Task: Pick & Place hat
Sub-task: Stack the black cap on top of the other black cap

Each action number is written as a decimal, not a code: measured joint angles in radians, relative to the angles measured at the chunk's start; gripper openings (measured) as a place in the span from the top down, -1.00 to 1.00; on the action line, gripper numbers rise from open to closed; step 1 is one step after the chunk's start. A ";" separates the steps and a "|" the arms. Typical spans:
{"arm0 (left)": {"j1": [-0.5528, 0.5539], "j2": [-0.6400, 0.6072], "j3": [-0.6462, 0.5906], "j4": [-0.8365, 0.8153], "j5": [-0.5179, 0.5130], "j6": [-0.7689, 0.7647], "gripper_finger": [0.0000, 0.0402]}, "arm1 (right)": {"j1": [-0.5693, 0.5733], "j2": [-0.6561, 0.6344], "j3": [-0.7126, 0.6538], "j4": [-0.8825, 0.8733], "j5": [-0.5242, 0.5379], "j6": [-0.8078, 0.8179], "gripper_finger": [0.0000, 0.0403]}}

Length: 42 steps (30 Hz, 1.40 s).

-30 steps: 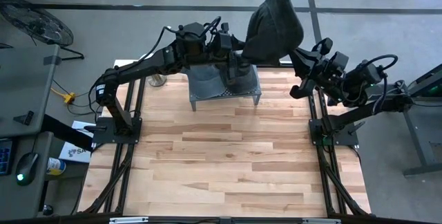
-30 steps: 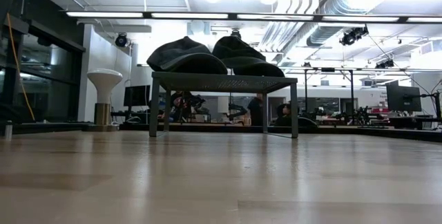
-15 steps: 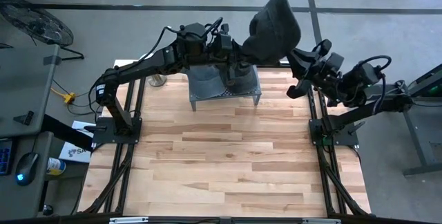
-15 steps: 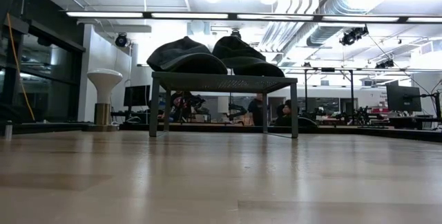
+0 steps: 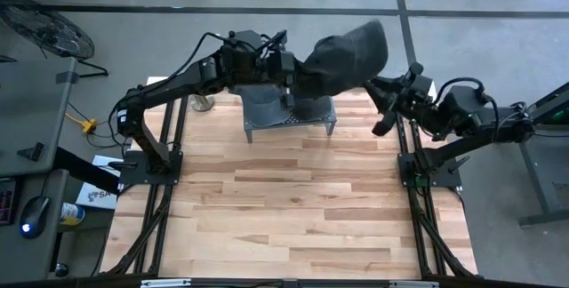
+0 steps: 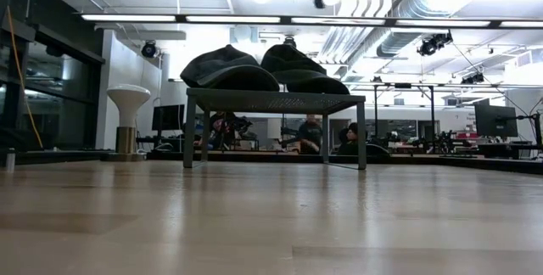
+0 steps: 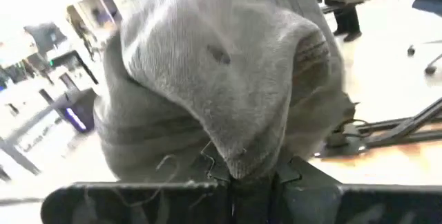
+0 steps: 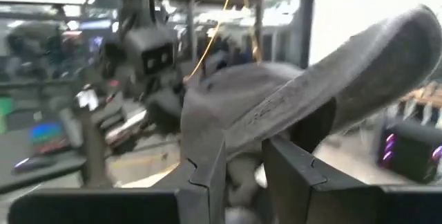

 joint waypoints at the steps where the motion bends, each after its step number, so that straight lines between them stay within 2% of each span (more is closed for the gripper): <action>1: 0.000 -0.004 0.000 -0.007 0.002 0.029 0.89 | 0.005 -0.006 0.000 -0.040 -0.012 0.035 0.55; 6: 0.000 -0.018 0.000 -0.100 0.035 0.178 0.89 | 0.031 -0.029 0.000 -0.197 -0.109 0.114 0.52; 10: -0.001 -0.031 0.000 -0.162 0.040 0.230 0.89 | 0.049 -0.036 0.000 -0.255 -0.194 0.117 0.54; 15: 0.000 -0.042 0.000 -0.207 0.111 0.238 0.89 | 0.070 -0.036 0.000 -0.276 -0.284 0.063 0.54; 19: 0.000 -0.057 0.000 -0.212 0.231 0.236 0.89 | 0.070 -0.036 0.000 -0.254 -0.304 -0.010 0.53; 24: 0.000 -0.062 0.001 -0.219 0.466 0.238 0.89 | 0.051 -0.013 0.000 -0.202 -0.285 -0.103 0.53; 27: -0.001 -0.063 0.001 -0.233 0.566 0.237 0.89 | 0.031 0.014 0.000 -0.190 -0.363 -0.202 0.53; 30: 0.000 -0.063 0.001 -0.260 0.623 0.237 0.89 | 0.003 0.046 0.000 -0.170 -0.447 -0.228 0.53; 38: 0.000 -0.063 0.001 -0.276 0.737 0.226 0.89 | -0.124 0.133 0.000 -0.132 -0.715 -0.181 0.51; 42: 0.000 -0.063 0.001 -0.276 0.767 0.219 0.89 | -0.190 0.166 0.000 -0.057 -0.782 -0.094 0.33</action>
